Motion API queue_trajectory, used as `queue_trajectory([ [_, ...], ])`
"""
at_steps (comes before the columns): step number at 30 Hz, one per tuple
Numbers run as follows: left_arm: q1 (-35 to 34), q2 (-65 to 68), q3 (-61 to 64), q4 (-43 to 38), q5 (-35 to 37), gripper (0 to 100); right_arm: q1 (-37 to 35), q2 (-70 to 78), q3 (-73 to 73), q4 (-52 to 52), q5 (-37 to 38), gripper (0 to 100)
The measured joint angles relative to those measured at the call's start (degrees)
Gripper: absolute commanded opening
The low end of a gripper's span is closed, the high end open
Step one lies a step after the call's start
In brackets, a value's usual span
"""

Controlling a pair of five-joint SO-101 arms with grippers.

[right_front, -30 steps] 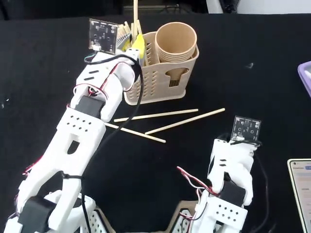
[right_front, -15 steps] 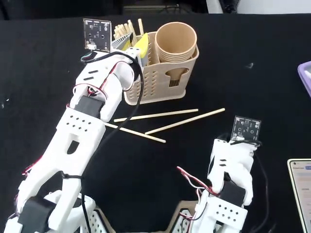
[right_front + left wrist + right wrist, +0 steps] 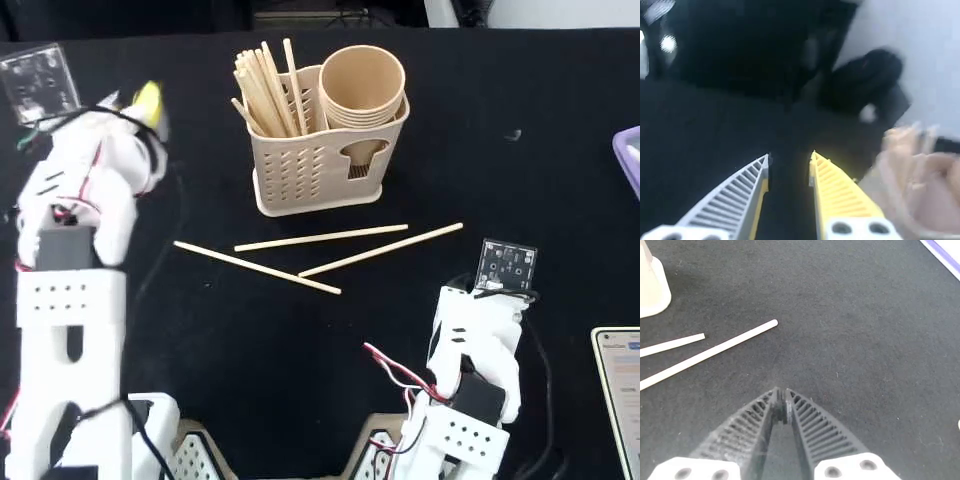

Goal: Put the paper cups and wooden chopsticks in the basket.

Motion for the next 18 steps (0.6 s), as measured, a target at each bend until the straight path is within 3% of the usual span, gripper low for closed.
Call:
queue_trajectory([
  [4, -0.35, 9.76, 1.85, 5.19, -6.95, 14, 0.0, 0.0, 0.0, 0.0, 0.0, 1.2],
  [12, 5.89, 25.76, 3.08, 6.42, -14.33, 14, 0.0, 0.0, 0.0, 0.0, 0.0, 1.2],
  [15, 7.38, 28.92, 3.08, 6.33, -15.03, 14, 0.0, 0.0, 0.0, 0.0, 0.0, 1.2],
  [18, 7.65, 32.35, 3.08, 2.2, -11.16, 18, 0.0, 0.0, 0.0, 0.0, 0.0, 1.2],
])
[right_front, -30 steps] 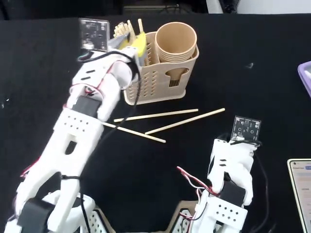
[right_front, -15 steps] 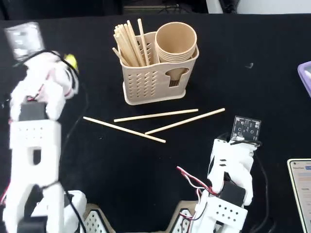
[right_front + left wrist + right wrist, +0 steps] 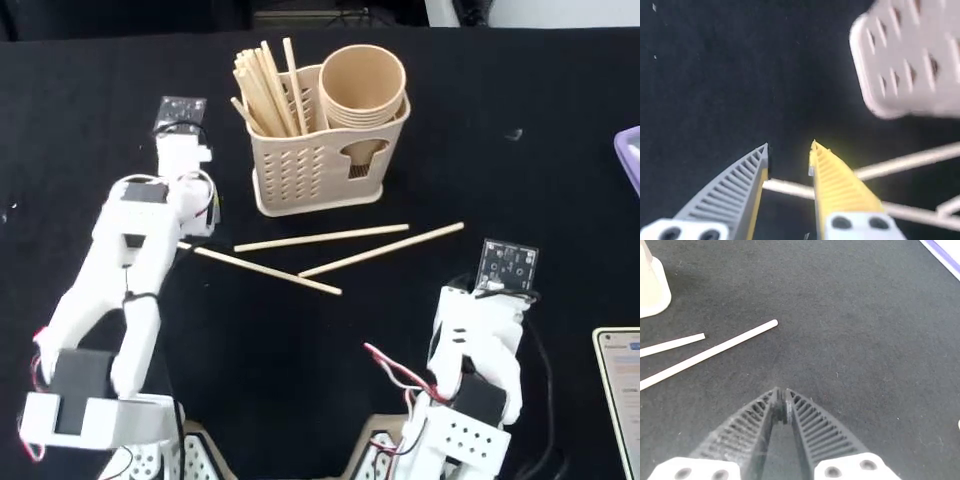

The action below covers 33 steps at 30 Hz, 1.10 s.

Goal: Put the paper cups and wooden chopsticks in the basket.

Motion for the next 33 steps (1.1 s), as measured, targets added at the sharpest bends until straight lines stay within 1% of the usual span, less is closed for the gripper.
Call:
queue_trajectory([
  [4, 0.44, 5.01, 2.9, -7.3, 7.03, 19, 0.0, 0.0, 0.0, 0.0, 0.0, 1.2],
  [8, 2.81, 7.82, 3.34, -11.43, 9.14, 19, 0.0, 0.0, 0.0, 0.0, 0.0, 1.2],
  [15, 8.09, 11.08, 3.34, -12.22, 9.49, 19, 0.0, 0.0, 0.0, 0.0, 0.0, 1.2],
  [21, 8.53, 12.48, 3.25, -12.22, 9.49, 19, 0.0, 0.0, 0.0, 0.0, 0.0, 1.2],
  [22, 8.53, 12.48, 3.25, -12.22, 9.23, 19, 0.0, 0.0, 0.0, 0.0, 0.0, 1.2],
  [28, 8.79, 10.46, 2.99, -5.63, 2.02, 18, 0.0, 0.0, 0.0, 0.0, 0.0, 1.2],
  [33, 9.76, 6.77, 4.57, 0.09, -8.09, 18, 0.0, 0.0, 0.0, 0.0, 0.0, 1.2],
])
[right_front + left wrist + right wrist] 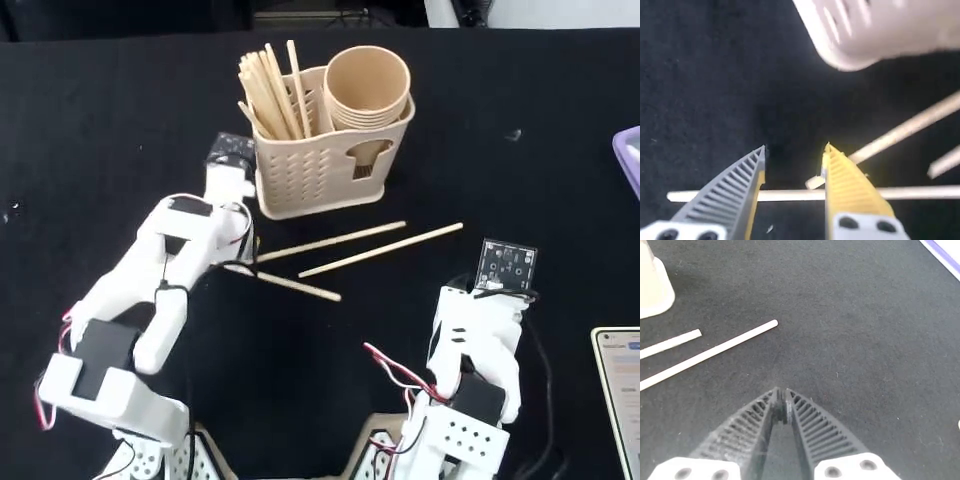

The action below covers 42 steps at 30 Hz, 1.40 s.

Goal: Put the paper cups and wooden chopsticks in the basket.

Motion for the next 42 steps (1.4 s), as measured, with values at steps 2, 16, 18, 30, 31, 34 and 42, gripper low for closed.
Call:
queue_trajectory([
  [2, 1.49, -1.32, 1.85, 0.44, -3.78, 18, 0.0, 0.0, 0.0, 0.0, 0.0, 1.2],
  [16, -0.44, -8.0, 5.27, 1.14, -5.98, 18, 0.0, 0.0, 0.0, 0.0, 0.0, 1.2],
  [18, -2.2, -9.14, 5.27, 1.14, -2.73, 18, 0.0, 0.0, 0.0, 0.0, 0.0, 1.2],
  [30, -0.79, -39.12, 2.73, 15.38, 10.11, 19, 0.0, 0.0, 0.0, 0.0, 0.0, 1.2],
  [31, 0.18, -43.34, 2.29, 15.47, 10.2, 19, 0.0, 0.0, 0.0, 0.0, 0.0, 1.2],
  [34, 5.8, -54.95, 2.9, 13.19, 10.29, 19, 0.0, 0.0, 0.0, 0.0, 0.0, 1.2],
  [42, 12.4, -60.31, 12.13, -4.75, 15.82, 19, 0.0, 0.0, 0.0, 0.0, 0.0, 1.2],
])
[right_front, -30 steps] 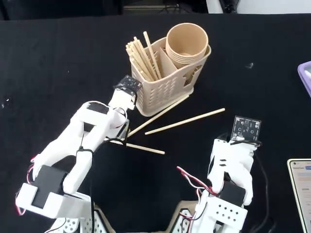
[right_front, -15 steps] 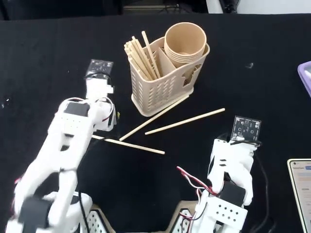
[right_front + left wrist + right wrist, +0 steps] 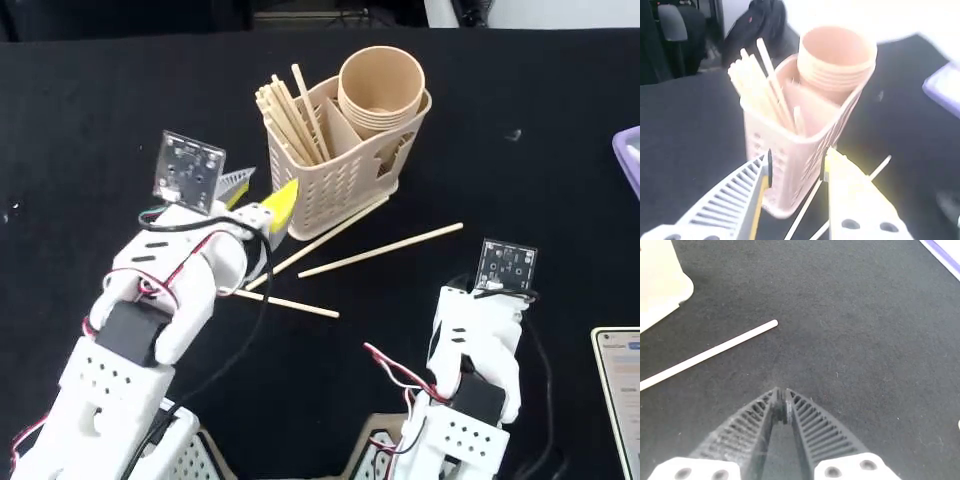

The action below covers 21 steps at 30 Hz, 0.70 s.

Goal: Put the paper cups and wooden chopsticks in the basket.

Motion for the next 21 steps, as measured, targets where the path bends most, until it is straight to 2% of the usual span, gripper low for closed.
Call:
queue_trajectory([
  [5, 0.26, 6.68, 0.0, -8.26, 2.29, 19, 0.0, 0.0, 0.0, 0.0, 0.0, 1.2],
  [8, 0.35, 11.69, -0.18, -10.46, 2.29, 19, 0.0, 0.0, 0.0, 0.0, 0.0, 1.2],
  [14, -0.7, 19.52, -4.66, -10.9, 2.37, 18, 0.0, 0.0, 0.0, 0.0, 0.0, 1.2],
  [21, -3.6, 17.32, -10.2, -10.9, 2.73, 19, 0.0, 0.0, 0.0, 0.0, 0.0, 1.2],
])
